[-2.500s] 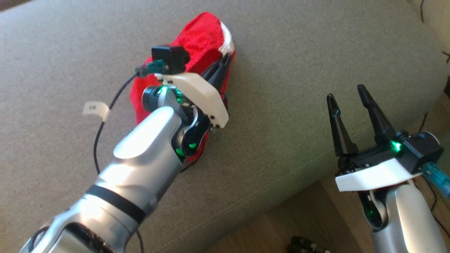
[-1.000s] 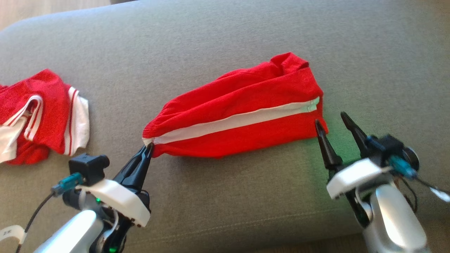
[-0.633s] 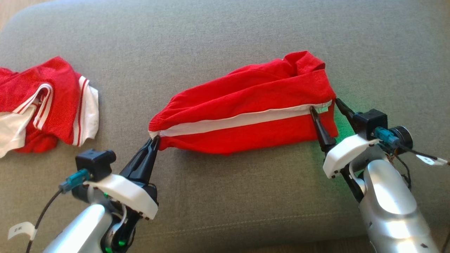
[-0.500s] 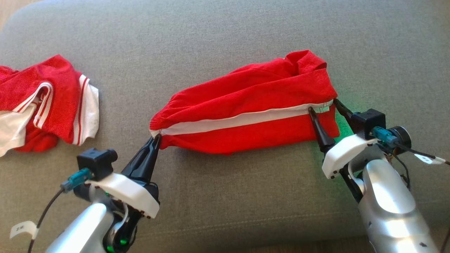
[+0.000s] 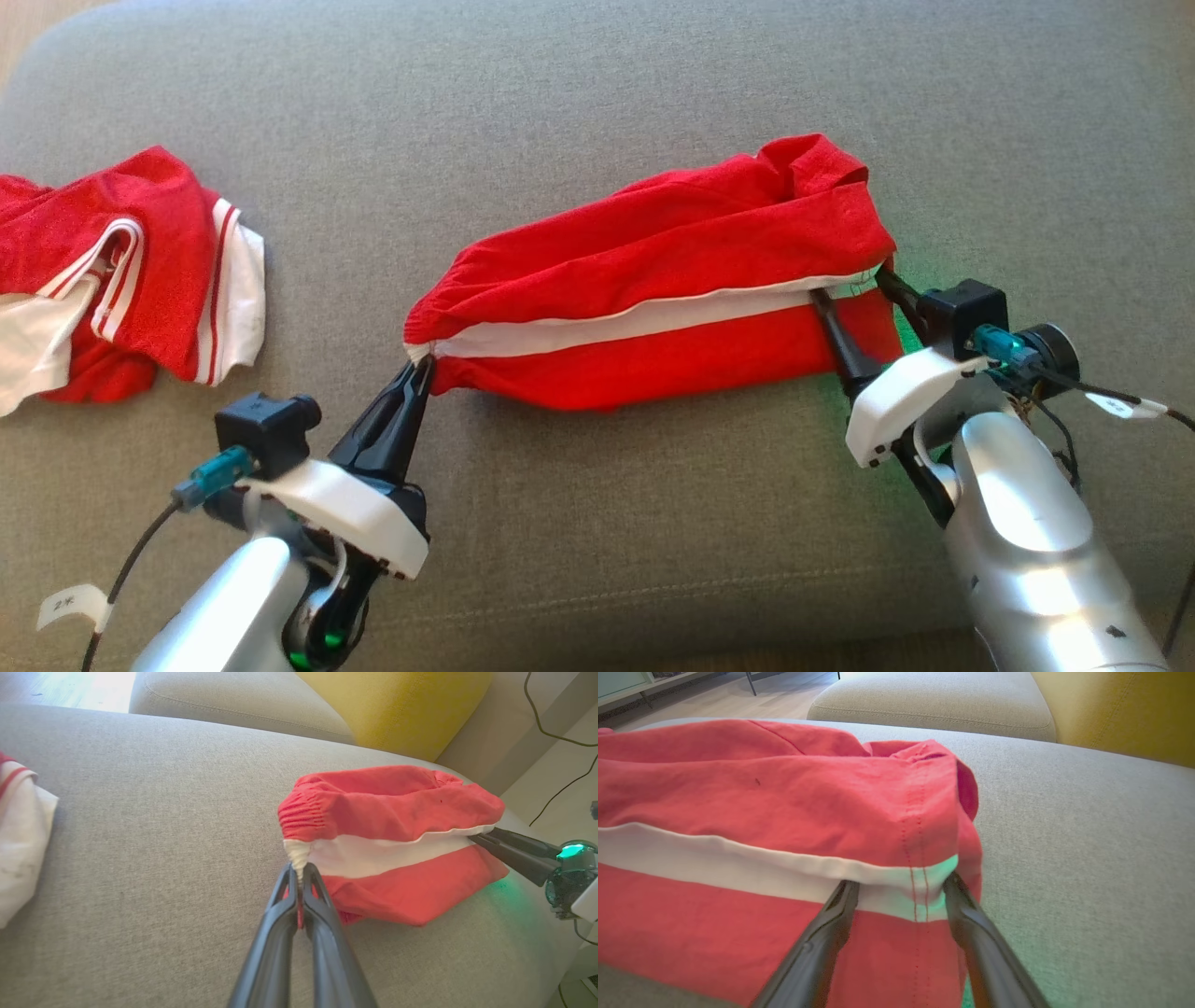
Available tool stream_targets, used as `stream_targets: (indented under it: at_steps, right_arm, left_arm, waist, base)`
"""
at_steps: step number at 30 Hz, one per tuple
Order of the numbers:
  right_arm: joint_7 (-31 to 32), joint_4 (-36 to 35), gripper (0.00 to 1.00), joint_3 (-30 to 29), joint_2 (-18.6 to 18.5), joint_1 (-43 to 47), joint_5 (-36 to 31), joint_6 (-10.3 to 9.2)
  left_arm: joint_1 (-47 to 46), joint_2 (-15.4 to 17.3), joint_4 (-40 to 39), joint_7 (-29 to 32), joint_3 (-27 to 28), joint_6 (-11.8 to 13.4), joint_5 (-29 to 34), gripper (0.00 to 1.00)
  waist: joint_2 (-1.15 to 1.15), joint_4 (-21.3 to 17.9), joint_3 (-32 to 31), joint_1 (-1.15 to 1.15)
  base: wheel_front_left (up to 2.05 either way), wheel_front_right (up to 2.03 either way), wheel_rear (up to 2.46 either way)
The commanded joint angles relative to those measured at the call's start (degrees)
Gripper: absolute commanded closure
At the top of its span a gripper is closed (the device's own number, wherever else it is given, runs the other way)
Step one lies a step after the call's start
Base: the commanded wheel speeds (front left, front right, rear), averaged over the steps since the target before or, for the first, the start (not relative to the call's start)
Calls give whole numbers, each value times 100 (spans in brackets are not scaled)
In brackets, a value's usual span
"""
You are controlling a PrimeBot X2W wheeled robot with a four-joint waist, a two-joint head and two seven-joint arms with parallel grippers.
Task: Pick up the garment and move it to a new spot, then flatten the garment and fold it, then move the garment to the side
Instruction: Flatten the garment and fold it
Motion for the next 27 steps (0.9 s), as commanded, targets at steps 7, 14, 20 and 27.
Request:
stream_targets:
  at_steps: [7, 14, 20, 27]
  right_arm:
    - [-54, -88, 100, 150, 8, -100, -166, -2]
    - [-54, -742, 100, -41, 8, 253, 5, -2]
    - [-15, -1397, 100, -98, 8, 196, -55, -2]
    - [558, -2528, 100, -233, -264, -396, 23, -2]
  left_arm:
    - [-116, 88, -38, -72, 322, -47, 149, 100]
    - [-115, 152, -395, -72, 720, -95, 375, 100]
    - [-368, 391, -899, -14, 758, -285, 425, 100]
    - [-1303, 834, -1453, 567, 646, -446, 266, 100]
  waist:
    - [0, 18, -134, 0]
    - [0, -79, -627, 0]
    - [0, -186, -858, 0]
    - [0, -268, -883, 0]
  base:
    - [0, 0, 0]
    - [0, 0, 0]
    - [0, 0, 0]
    - [0, 0, 0]
